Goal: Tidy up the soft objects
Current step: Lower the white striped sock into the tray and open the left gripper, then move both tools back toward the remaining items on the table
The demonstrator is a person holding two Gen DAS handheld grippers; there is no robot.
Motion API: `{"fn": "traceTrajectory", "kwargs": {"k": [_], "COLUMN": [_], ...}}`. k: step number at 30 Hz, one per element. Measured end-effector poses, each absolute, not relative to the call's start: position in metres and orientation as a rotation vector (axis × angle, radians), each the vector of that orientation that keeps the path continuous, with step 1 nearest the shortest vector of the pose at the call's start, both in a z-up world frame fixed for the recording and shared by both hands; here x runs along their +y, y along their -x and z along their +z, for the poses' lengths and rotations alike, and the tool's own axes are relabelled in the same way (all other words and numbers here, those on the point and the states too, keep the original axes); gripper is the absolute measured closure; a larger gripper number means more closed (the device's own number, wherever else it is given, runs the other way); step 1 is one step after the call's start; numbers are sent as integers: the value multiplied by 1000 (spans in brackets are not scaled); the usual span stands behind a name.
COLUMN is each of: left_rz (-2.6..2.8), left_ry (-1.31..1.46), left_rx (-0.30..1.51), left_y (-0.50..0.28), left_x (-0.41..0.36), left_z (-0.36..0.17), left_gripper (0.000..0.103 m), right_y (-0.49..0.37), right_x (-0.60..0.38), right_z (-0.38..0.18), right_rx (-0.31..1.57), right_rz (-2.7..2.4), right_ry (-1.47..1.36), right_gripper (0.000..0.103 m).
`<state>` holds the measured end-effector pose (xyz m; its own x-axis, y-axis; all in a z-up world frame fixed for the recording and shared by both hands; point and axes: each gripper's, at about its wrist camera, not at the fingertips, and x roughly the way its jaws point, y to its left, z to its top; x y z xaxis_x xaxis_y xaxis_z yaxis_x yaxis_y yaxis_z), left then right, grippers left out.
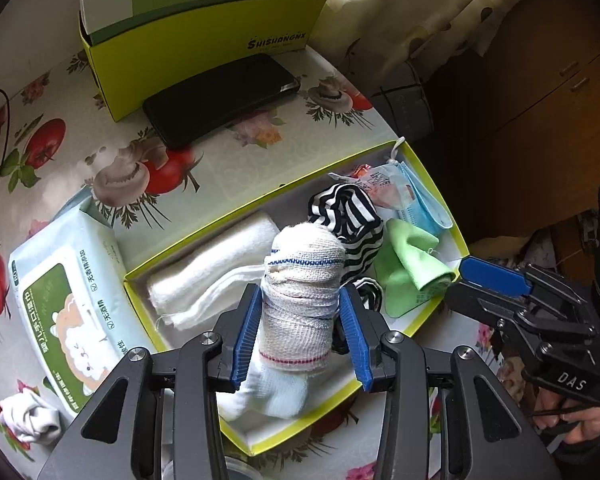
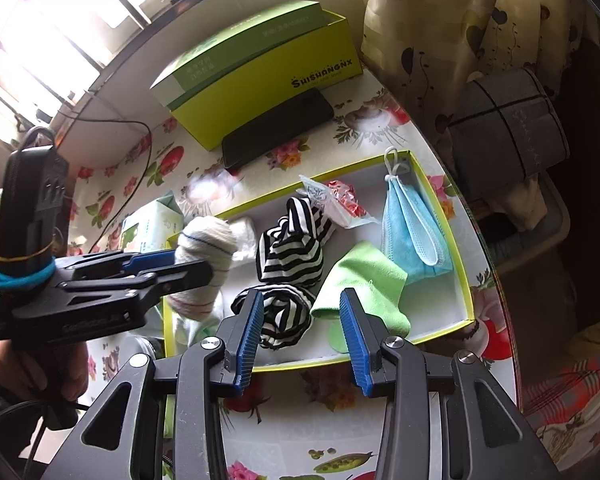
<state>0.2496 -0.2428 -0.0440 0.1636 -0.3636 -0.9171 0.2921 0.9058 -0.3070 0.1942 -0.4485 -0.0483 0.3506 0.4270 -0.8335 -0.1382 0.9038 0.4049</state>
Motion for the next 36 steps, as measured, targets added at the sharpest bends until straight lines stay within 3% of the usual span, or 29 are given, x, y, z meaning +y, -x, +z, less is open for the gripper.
{"fn": "traceTrajectory", "kwargs": {"k": [4,22,25,36], "left_rz": [-466,-299,-280,-250], "left_ry": [105,276,285,296], "left_rx": [1327,1249,1237,1205], "left_y": [-248,-219,-215,-193], "left_x": [-237,-147,-138,-114], "left_z": [-43,-3,0,8], "left_gripper": [57,57,57,57], "right_y": [-192,-218,-222,-210], "right_x": [-445,-358,-352,-360], "right_z": [-49,-82,-89,-60], "right_rx": [1169,1248,1270,1248], "right_rz": [383,456,428,462], "right_ry": [-285,-236,-176,-179], "right_gripper": [64,64,70,71]}}
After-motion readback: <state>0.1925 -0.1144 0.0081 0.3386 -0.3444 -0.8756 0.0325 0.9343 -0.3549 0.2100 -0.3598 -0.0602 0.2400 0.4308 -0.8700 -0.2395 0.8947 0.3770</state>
